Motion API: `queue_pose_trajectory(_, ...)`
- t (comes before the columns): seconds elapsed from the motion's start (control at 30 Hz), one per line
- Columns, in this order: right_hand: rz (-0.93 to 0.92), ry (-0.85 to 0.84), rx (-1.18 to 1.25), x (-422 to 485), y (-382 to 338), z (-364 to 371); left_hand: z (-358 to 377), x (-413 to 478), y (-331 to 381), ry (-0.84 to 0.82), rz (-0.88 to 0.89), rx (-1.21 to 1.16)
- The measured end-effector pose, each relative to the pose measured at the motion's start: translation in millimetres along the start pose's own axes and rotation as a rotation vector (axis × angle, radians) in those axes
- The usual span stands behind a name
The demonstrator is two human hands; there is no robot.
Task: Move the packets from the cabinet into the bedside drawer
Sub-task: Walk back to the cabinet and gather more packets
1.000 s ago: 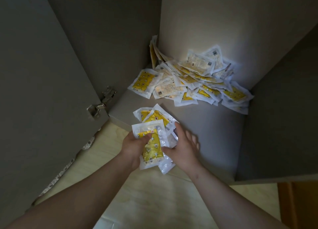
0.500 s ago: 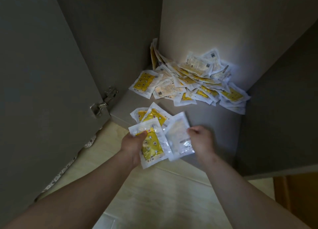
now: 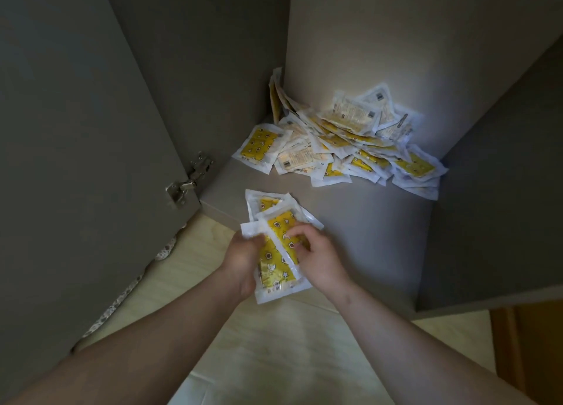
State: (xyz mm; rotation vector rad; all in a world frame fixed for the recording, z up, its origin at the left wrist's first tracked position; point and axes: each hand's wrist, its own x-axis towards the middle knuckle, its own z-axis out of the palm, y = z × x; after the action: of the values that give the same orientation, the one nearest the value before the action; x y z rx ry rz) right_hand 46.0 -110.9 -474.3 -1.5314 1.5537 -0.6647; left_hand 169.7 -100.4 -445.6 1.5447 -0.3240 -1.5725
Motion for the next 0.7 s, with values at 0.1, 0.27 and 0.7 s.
queue_pose_trajectory(0.1,0.022,0.015,0.04,1,-1,0,-2,-3,4,0.006,0.015,0.02)
queue_pose_trajectory(0.27,0.074,-0.009,0.164,0,-2,3,-5,-2,3,0.062,0.032,0.09)
queue_pose_trajectory(0.7,0.375,0.02,1.034,-6,-55,-8,-13,-19,34,0.046,0.107,0.072)
